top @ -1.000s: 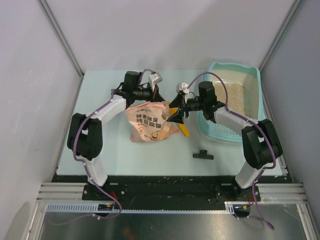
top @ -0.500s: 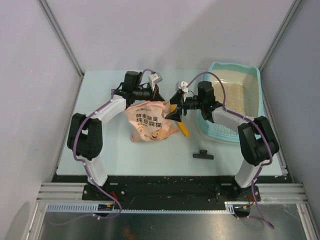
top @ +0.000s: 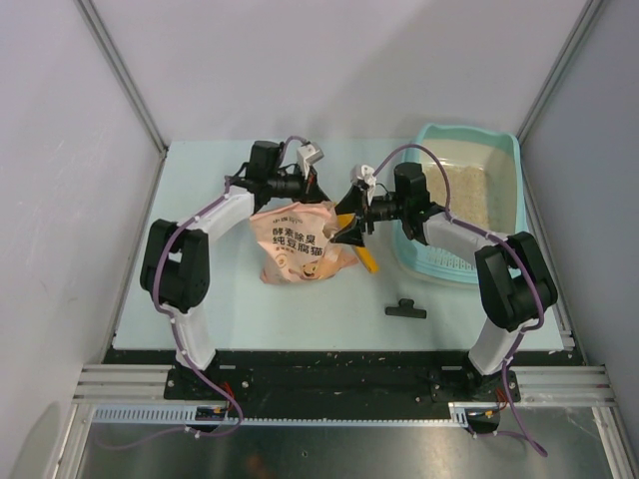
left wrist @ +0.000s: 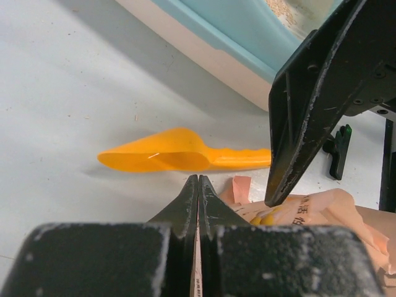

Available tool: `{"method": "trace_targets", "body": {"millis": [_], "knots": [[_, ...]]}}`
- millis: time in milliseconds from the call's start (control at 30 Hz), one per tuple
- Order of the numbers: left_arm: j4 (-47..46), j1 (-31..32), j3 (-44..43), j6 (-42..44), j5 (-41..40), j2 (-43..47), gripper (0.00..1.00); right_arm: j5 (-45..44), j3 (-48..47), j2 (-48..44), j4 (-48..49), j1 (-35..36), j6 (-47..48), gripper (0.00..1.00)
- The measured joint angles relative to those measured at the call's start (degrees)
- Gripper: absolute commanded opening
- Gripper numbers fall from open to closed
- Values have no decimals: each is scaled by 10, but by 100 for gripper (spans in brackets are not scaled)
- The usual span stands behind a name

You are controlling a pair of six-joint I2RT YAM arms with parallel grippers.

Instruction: Fill the litter box with clean litter

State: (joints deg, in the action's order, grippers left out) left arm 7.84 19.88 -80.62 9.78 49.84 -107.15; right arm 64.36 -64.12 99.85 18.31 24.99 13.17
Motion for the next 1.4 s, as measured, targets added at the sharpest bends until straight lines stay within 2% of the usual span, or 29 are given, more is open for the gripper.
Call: {"method": "trace_targets", "body": {"millis": [200,567,767,1067,1233,1367,1400], "knots": [[0,-6,-5,-10,11,-6,0,5,0,0,-1,-1,8,100],[0,-5,-5,-19,25,-7,0,-36,0,22,83,0,-35,100],[0,-5,-11,-23,28,-12,0,-3,-1,37,131,1,-90,83],[0,-10,-21,-23,29,-23,0,42,-2,37,101,-1,-88,65],[1,-19,-21,-23,24,-24,0,55,-2,37,87,-13,-81,43],[6,-35,-21,-22,15,-24,0,63,-2,37,78,-19,-73,38],[10,-40,-21,-21,13,-24,4,63,-2,37,77,-20,-73,36]]}}
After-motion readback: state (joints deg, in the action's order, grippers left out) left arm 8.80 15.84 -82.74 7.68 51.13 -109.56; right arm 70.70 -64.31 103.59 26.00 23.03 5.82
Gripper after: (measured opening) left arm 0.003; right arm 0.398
